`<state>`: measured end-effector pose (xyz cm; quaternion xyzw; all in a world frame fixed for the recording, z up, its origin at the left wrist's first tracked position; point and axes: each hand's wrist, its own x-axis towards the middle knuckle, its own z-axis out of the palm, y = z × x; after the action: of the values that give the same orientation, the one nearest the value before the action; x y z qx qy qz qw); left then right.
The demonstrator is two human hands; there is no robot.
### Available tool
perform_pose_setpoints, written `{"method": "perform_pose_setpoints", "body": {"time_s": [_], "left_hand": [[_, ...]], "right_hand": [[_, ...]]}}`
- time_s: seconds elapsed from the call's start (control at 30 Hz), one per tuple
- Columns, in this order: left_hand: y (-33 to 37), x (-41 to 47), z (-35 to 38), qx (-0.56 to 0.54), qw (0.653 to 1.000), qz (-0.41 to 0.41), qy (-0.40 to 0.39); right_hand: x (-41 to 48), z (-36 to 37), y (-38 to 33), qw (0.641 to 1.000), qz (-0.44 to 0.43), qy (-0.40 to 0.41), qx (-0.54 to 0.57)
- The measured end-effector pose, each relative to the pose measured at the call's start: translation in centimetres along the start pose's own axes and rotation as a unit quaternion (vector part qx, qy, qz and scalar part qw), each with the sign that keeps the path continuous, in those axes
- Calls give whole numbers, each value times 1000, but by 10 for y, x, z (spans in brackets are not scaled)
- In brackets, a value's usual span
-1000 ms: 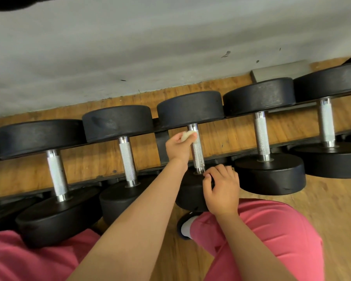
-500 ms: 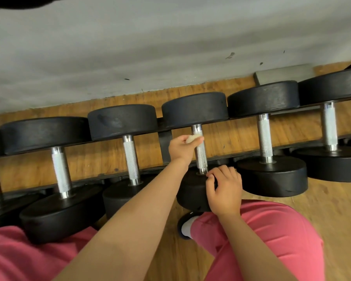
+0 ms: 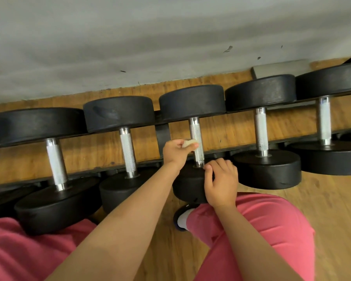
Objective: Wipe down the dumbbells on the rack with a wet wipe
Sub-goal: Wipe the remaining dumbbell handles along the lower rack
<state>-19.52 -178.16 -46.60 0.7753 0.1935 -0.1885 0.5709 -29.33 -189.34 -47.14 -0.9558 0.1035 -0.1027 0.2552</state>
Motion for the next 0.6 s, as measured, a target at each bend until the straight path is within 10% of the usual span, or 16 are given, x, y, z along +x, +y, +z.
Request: {"method": "perform_pose_setpoints", "body": {"time_s": [0.23,0.6], "left_hand": [[-17,-11,-5,120,984,-22,-132],[-20,-8,-16,129,982,-48,-131]], "right_hand": [[-1,1,2,1000,-2,-8,-13],[0,2,2,1000,2,-2,-10]]}}
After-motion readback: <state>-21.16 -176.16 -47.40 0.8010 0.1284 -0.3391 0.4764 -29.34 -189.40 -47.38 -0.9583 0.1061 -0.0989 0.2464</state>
